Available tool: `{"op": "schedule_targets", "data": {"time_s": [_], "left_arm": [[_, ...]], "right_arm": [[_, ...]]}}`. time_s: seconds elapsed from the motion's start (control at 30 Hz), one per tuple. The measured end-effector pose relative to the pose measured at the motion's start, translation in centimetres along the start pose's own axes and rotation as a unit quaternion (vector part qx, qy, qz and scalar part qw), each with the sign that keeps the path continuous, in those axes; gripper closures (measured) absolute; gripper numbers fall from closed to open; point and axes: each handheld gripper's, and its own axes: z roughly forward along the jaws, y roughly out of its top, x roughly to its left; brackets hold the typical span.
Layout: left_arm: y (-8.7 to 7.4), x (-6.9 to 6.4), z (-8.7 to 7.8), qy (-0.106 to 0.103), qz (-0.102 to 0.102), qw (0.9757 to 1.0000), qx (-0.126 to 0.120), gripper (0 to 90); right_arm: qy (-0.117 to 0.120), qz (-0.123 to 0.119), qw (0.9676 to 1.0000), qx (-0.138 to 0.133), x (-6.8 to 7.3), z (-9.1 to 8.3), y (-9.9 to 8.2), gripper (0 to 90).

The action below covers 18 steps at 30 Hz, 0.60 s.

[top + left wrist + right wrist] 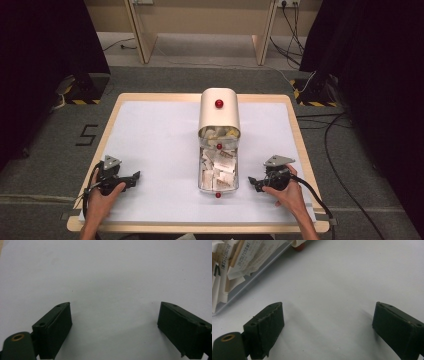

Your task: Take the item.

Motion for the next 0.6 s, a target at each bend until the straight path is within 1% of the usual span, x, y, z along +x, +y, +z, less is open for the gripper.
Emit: {"op": "schedule_targets", "data": {"time_s": [0.13,0.17,0.2,0.23,0.33,0.37,0.4,0.43,0.47,0.5,0.6], "left_arm": [[0.0,0.0,0.0,0.0,0.0,1.0,0.0,11.4],[0.0,0.0,0.0,0.0,0.0,1.0,0.0,11.4],[0.0,0.0,0.0,0.0,0.0,1.0,0.0,11.4],[0.0,0.0,0.0,0.0,0.0,1.0,0.0,11.4],[0.0,0.0,0.0,0.0,0.0,1.0,0.0,11.4],[0.0,0.0,0.0,0.0,0.0,1.0,0.0,11.4],[0.0,0.0,0.0,0.0,0.0,1.0,0.0,11.4],[0.0,0.0,0.0,0.0,0.0,1.0,0.0,11.4],[0.0,0.0,0.0,0.0,0.0,1.0,0.0,11.4],[0.0,0.0,0.0,0.0,0.0,1.0,0.0,11.4],[0.0,0.0,0.0,0.0,0.0,1.0,0.0,11.4]], "right_arm": [[-0.001,0.004,1.0,-0.002,0.0,-0.1,0.0,13.2],[-0.004,0.002,1.0,-0.007,-0.1,-0.2,0.0,16.4],[-0.004,0.002,1.0,-0.007,-0.1,-0.2,0.0,16.4],[-0.008,-0.004,0.9999,-0.01,-0.1,-0.3,0.0,19.8],[-0.012,-0.006,0.9998,-0.017,-0.2,-0.5,0.0,20.6],[-0.016,-0.005,0.9995,-0.028,-0.2,-0.8,0.2,21.1],[-0.016,-0.005,0.9995,-0.028,-0.2,-0.8,0.2,21.1],[-0.018,-0.006,0.9991,-0.038,-0.1,-1.2,0.4,22.5],[-0.018,-0.006,0.9991,-0.038,-0.1,-1.2,0.4,22.5],[-0.017,-0.006,0.9987,-0.048,0.0,-1.7,0.6,24.3],[-0.013,-0.011,0.9984,-0.055,0.2,-2.1,0.8,25.5]]}}
